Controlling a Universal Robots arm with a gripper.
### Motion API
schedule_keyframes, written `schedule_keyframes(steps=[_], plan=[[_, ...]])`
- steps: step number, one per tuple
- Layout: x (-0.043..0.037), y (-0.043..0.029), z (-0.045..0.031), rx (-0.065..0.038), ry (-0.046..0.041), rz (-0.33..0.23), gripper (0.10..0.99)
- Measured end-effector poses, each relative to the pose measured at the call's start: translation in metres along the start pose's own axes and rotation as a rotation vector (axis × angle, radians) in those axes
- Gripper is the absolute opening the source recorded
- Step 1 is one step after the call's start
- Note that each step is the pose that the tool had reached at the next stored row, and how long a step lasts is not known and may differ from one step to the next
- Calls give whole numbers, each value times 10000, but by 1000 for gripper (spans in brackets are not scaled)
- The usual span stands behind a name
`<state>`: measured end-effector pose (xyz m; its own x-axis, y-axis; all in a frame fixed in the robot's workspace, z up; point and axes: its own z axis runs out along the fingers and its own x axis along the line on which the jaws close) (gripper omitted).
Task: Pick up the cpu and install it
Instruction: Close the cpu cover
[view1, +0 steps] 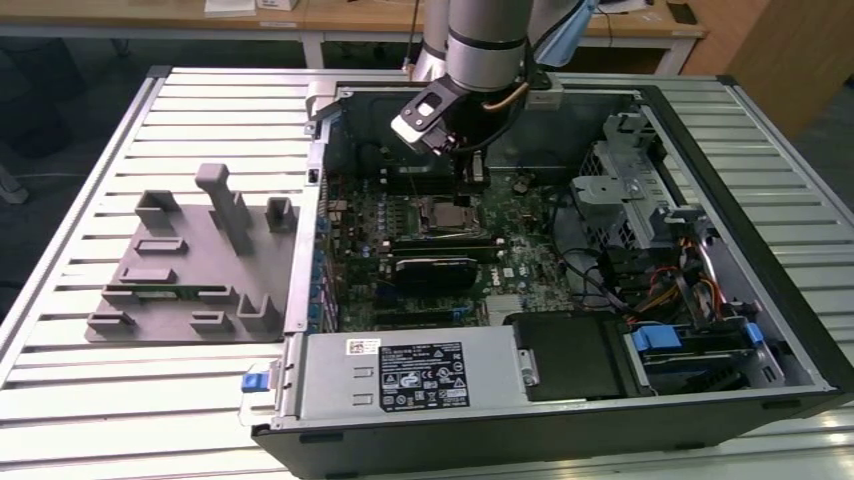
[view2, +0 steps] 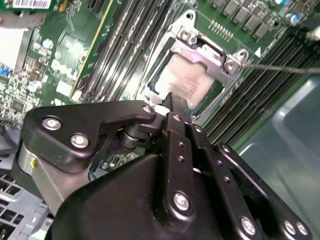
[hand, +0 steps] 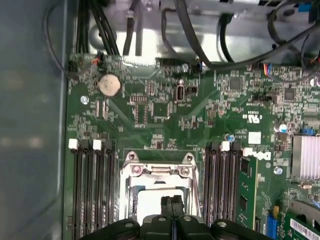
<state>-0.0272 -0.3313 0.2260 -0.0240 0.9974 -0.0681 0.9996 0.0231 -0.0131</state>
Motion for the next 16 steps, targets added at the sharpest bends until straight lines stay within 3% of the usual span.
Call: schedule_keyframes(steps=[5,16], plan=[[1,-68,52,-11,41,-66,106],[3,-70,64,-68,47,-895,106]])
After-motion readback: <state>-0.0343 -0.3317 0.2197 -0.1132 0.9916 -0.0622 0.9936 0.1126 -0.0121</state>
